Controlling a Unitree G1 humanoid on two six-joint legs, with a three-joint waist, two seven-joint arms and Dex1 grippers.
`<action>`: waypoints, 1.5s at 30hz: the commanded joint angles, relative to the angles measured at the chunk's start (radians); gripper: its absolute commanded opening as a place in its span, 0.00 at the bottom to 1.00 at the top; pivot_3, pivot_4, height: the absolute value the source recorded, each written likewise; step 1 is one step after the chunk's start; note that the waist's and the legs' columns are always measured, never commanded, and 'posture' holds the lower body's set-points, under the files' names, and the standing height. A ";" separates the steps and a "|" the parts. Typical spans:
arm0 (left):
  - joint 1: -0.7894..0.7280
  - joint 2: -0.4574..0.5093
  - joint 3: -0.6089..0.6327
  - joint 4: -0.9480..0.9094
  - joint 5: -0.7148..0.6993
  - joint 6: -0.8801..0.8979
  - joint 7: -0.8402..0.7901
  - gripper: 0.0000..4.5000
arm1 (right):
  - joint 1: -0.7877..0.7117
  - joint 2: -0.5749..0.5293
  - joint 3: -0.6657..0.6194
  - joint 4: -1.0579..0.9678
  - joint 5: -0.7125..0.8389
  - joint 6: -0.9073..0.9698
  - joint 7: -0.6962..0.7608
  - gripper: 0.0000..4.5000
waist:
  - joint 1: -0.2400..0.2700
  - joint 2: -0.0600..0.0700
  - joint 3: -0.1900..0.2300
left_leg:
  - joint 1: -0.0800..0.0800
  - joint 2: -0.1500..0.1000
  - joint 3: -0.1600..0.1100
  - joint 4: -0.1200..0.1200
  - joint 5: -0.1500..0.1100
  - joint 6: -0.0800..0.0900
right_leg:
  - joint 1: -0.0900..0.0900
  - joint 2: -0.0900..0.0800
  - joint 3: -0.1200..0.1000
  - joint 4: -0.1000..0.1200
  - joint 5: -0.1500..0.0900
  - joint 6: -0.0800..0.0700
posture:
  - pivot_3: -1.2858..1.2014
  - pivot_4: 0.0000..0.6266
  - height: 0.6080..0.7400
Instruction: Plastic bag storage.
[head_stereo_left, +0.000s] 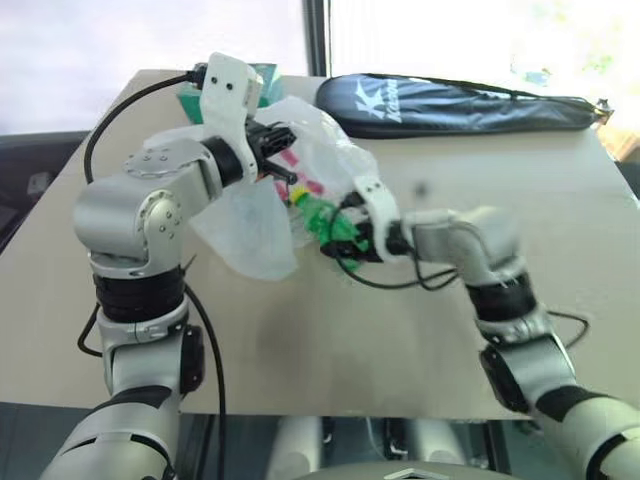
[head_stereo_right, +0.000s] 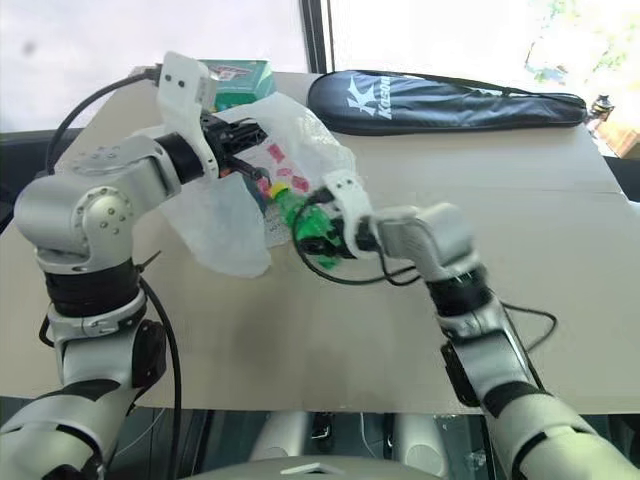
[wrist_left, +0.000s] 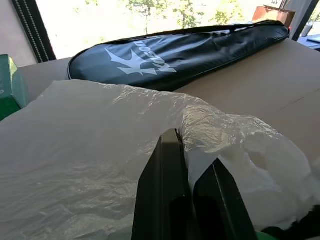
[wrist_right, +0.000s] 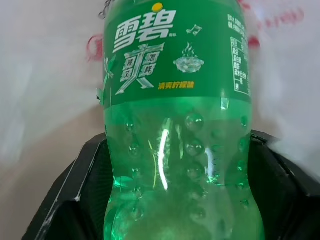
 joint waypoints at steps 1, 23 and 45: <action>0.029 0.010 0.024 -0.109 -0.032 0.058 0.023 0.00 | -0.152 0.102 -0.058 0.321 -0.070 -0.320 -0.001 0.66 | -0.004 0.000 0.000 | 0.000 0.000 0.000 -0.001 0.000 0.000 | 0.000 0.000 0.000 0.000 0.000 0.000 | 0.52 0.24 1.00; 0.057 -0.129 0.134 0.042 -0.046 0.035 0.165 0.00 | 0.179 -0.200 -0.037 -0.525 -0.081 -0.221 0.203 0.99 | -0.003 0.000 0.000 | 0.002 0.001 0.000 -0.001 0.001 -0.002 | 0.000 -0.001 0.001 0.001 0.000 0.000 | 0.52 0.24 1.00; 0.036 -0.056 0.013 0.025 -0.022 -0.008 0.148 0.00 | 0.016 0.068 -0.075 -0.043 -0.476 -0.341 -0.456 0.71 | 0.003 0.000 0.000 | 0.001 0.000 0.001 -0.001 0.002 -0.003 | -0.001 -0.002 0.001 0.003 0.000 -0.001 | 0.52 0.24 1.00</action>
